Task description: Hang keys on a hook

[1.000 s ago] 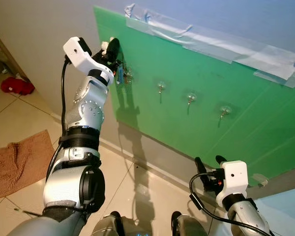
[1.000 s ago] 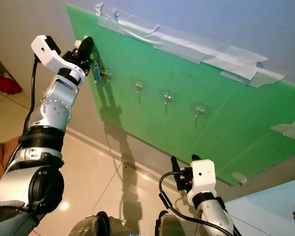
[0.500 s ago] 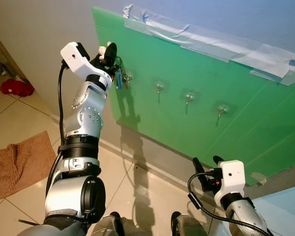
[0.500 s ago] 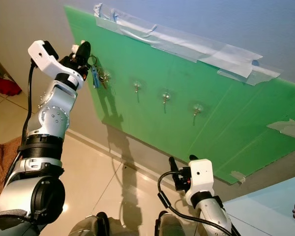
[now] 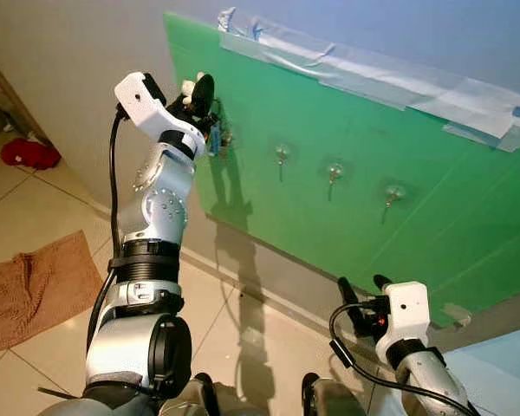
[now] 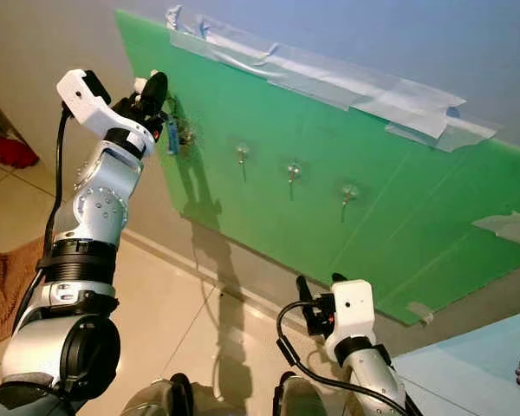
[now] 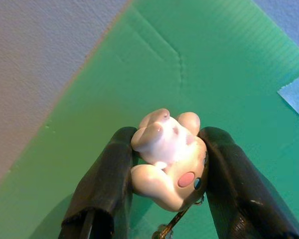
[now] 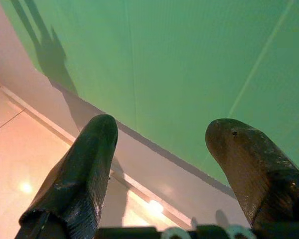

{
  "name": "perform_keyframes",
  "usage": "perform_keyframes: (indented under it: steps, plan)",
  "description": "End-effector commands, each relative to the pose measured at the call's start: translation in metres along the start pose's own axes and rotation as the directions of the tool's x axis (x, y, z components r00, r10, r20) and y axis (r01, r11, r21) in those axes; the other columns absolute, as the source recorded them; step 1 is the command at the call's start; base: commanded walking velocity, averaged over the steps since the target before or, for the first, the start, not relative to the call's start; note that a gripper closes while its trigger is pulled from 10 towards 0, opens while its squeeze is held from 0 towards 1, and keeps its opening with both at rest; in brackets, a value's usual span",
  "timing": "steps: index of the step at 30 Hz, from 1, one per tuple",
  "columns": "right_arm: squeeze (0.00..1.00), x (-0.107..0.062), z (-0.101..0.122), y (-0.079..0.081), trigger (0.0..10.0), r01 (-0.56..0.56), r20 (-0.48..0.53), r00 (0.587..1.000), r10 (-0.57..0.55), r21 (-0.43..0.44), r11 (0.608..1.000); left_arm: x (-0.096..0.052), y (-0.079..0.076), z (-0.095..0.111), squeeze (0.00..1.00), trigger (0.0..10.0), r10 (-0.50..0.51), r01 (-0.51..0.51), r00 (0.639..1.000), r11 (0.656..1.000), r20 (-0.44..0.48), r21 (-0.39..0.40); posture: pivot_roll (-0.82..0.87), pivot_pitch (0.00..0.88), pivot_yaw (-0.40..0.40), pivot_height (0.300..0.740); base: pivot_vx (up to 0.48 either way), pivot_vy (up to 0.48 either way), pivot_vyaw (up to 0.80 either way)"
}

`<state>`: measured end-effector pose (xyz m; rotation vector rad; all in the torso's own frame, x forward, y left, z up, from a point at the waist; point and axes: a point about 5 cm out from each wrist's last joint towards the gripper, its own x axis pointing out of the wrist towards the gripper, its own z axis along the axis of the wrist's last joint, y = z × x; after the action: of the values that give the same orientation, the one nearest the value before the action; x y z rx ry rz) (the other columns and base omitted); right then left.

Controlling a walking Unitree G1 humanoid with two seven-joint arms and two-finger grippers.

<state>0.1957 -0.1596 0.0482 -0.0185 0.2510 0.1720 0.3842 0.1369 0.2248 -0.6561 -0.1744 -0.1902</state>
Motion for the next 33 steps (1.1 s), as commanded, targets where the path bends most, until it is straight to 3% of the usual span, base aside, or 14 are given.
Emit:
perform_keyframes:
  steps: [1, 13, 33]
  plan:
    - [0.0, -0.001, -0.001, 0.0, 10.0, 0.005, -0.001, 1.0, -0.005, 0.005, 1.0, 0.004, -0.008, 0.002, 0.0, 0.0, -0.025, 0.025, 1.0, 1.0, 0.0, 0.013, -0.3, 0.137, 0.031, 0.74, 0.0, 0.0, 0.0]
    - [0.0, -0.002, -0.002, 0.0, 10.0, 0.017, 0.001, 1.0, -0.017, 0.006, 1.0, 0.014, -0.013, -0.003, 0.0, 0.0, -0.049, 0.05, 0.999, 0.998, -0.019, 0.043, -0.31, 0.141, 0.041, 0.74, 0.0, 0.0, 0.0]
    - [0.0, -0.004, -0.004, 0.0, 10.0, 0.02, -0.006, 1.0, -0.02, 0.009, 1.0, 0.016, -0.01, -0.004, 0.0, 0.0, -0.046, 0.047, 0.999, 0.997, -0.014, 0.055, -0.31, 0.152, 0.04, 0.74, 0.0, 0.0, 0.0]
